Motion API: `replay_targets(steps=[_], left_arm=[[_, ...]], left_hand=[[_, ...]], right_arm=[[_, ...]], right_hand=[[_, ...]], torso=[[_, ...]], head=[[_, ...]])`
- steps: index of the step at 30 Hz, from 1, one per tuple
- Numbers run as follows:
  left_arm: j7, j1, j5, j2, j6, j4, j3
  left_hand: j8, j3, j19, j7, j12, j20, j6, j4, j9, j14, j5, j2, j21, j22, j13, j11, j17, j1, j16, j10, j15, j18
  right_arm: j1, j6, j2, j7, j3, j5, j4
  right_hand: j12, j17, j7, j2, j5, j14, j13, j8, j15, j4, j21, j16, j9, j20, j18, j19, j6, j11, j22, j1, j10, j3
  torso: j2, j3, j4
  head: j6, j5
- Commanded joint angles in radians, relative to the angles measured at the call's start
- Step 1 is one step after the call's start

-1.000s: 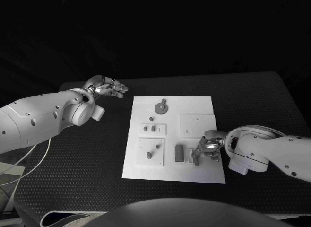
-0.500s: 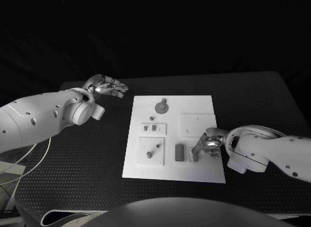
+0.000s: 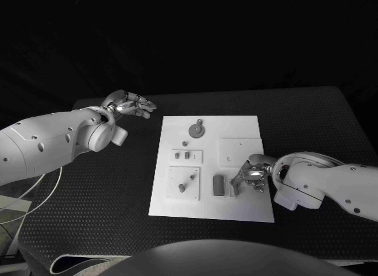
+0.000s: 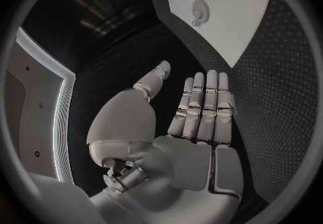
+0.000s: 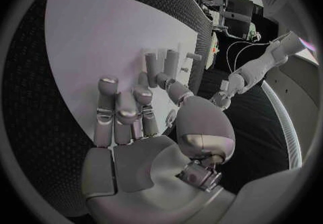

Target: Assemble the parts on the task board

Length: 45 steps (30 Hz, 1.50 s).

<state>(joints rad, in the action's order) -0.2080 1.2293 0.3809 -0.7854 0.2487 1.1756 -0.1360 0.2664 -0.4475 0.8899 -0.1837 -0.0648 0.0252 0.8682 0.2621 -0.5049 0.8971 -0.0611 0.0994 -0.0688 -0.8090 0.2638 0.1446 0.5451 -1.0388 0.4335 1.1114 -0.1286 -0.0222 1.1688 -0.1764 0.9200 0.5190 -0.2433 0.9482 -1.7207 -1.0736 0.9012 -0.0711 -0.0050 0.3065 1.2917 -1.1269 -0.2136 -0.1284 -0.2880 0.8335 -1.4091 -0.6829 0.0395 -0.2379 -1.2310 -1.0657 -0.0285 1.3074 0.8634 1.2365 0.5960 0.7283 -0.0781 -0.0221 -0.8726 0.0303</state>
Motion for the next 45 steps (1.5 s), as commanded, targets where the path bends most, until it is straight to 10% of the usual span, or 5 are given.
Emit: replay_targets(steps=[1, 24, 45], left_arm=[[-0.005, 0.001, -0.004, 0.001, -0.012, 0.003, 0.0], [-0.005, 0.001, -0.004, -0.001, -0.013, 0.004, 0.0], [-0.004, 0.001, -0.004, -0.001, -0.014, 0.003, 0.0]], left_hand=[[0.007, 0.0, 0.004, 0.003, -0.005, 0.004, -0.006, -0.007, 0.001, 0.01, 0.005, -0.002, -0.002, 0.002, -0.001, -0.002, 0.001, 0.008, -0.006, -0.002, 0.0, -0.011], [0.007, 0.0, 0.004, 0.003, -0.005, 0.004, -0.006, -0.007, 0.002, 0.01, 0.005, -0.001, -0.002, 0.002, -0.001, -0.002, 0.003, 0.009, -0.007, -0.002, 0.0, -0.011], [0.007, 0.0, 0.004, 0.003, -0.005, 0.004, -0.007, -0.008, 0.002, 0.01, 0.005, -0.002, -0.002, 0.002, -0.002, -0.002, 0.004, 0.009, -0.009, -0.002, 0.0, -0.011]], right_arm=[[0.0, 0.007, -0.002, 0.007, 0.0, -0.039, 0.0], [0.0, 0.012, -0.01, 0.017, -0.001, -0.029, 0.009], [0.0, 0.034, -0.016, -0.007, -0.001, -0.039, 0.011]], right_hand=[[-0.004, 0.002, -0.008, 0.004, 0.003, 0.0, 0.001, -0.003, -0.009, 0.004, 0.002, -0.006, -0.001, 0.001, -0.024, -0.009, 0.001, -0.004, 0.018, 0.01, 0.001, 0.003], [-0.004, 0.001, -0.009, -0.011, 0.003, -0.001, 0.001, -0.001, -0.009, 0.012, -0.001, -0.006, 0.003, 0.003, -0.024, -0.011, 0.003, -0.003, 0.016, -0.008, -0.001, 0.004], [-0.004, -0.001, -0.012, -0.123, 0.002, 0.0, 0.003, 0.006, -0.008, 0.104, -0.014, 0.0, 0.016, 0.009, -0.024, -0.017, 0.013, -0.001, 0.015, -0.049, -0.008, 0.021]], torso=[[0.0, 0.0006, -0.0003], [0.0, 0.0001, 0.0003], [0.0, 0.0001, 0.0002]], head=[[0.0, 0.001], [0.0, 0.003], [0.0, 0.004]])
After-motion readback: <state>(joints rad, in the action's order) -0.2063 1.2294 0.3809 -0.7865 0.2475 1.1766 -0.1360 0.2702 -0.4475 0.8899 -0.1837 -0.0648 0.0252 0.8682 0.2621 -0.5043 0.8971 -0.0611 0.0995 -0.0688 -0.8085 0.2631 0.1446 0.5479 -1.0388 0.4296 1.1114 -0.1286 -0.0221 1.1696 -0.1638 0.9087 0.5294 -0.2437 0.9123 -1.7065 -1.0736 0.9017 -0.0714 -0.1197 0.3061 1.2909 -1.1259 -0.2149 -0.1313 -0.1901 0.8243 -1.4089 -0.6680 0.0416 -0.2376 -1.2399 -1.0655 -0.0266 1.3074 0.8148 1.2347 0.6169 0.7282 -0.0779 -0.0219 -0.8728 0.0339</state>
